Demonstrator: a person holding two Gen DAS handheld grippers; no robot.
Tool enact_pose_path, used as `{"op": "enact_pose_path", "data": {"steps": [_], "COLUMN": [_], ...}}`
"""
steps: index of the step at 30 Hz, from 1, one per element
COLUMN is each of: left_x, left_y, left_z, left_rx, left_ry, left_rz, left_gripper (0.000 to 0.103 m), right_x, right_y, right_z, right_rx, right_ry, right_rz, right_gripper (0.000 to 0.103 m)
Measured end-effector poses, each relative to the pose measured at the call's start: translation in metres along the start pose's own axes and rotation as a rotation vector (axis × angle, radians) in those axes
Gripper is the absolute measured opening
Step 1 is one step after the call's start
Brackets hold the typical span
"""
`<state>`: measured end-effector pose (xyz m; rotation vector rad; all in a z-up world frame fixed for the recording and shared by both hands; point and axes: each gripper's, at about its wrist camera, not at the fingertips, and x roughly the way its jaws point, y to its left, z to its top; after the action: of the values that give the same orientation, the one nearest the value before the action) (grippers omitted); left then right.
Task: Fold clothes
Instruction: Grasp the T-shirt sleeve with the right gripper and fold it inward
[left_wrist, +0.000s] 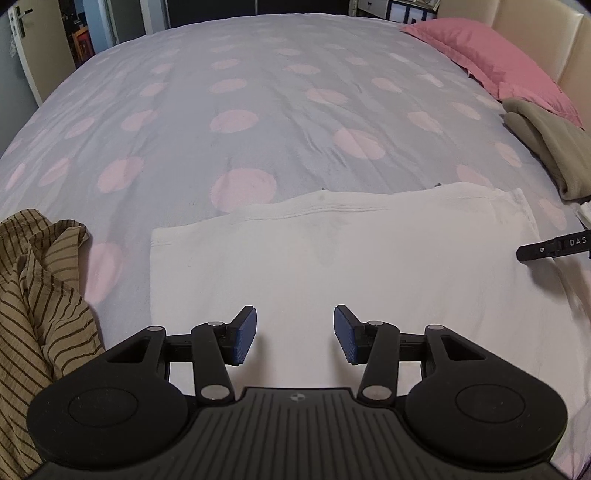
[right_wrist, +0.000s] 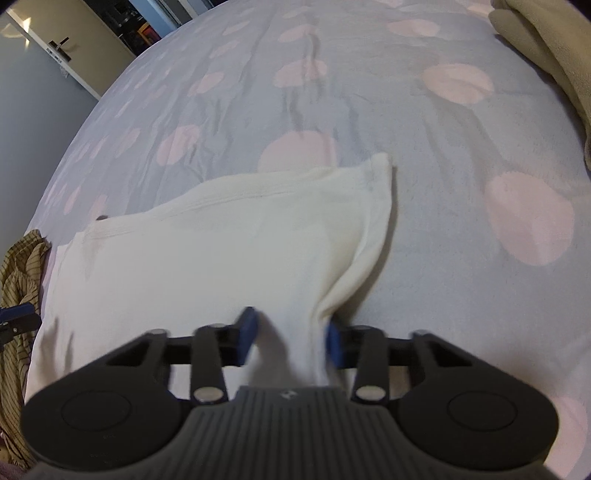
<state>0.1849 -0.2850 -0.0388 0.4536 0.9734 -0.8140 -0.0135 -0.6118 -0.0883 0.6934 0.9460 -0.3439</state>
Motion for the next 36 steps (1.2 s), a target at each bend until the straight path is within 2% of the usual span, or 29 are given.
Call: {"op": "enact_pose_path", "data": {"steps": [1,3,10,17,23,29,36], "left_x": [0.001,0.000,-0.011,-0.031,-0.047,-0.058,-0.060], "left_y": [0.000,0.003,0.021,0.040,0.047,0.055,0.071], "left_z": [0.001,0.000,-0.011,-0.025,-0.032,-0.038,-0.048], "left_rx": [-0.002,-0.003,-0.017,-0.035,-0.032,-0.022,-0.029], "left_ry": [0.002,0.003,-0.006,-0.027,-0.045,-0.056,-0.049], "left_rz": [0.003,0.010,0.038,0.041,0.023,0.012,0.036], "left_gripper": [0.044,0.044,0.044,0.044,0.044,0.044,0.044], "right_x": [0.000,-0.004,-0.028,-0.043,-0.041,-0.020,0.034], "right_y": [0.000,0.003,0.039,0.102,0.163,0.221,0.276], "right_z": [0.001,0.004,0.009,0.006,0.003,-0.001,-0.014], "right_rx": [0.004,0.013,-0.009,-0.041,-0.054,-0.069,-0.121], "right_ry": [0.002,0.002,-0.014,-0.017,-0.022,-0.004,0.058], "right_rz": [0.005,0.022,0.099,0.200,0.281,0.336,0.339], "right_gripper": [0.019,0.010,0.009,0.009,0.009,0.009,0.009]}}
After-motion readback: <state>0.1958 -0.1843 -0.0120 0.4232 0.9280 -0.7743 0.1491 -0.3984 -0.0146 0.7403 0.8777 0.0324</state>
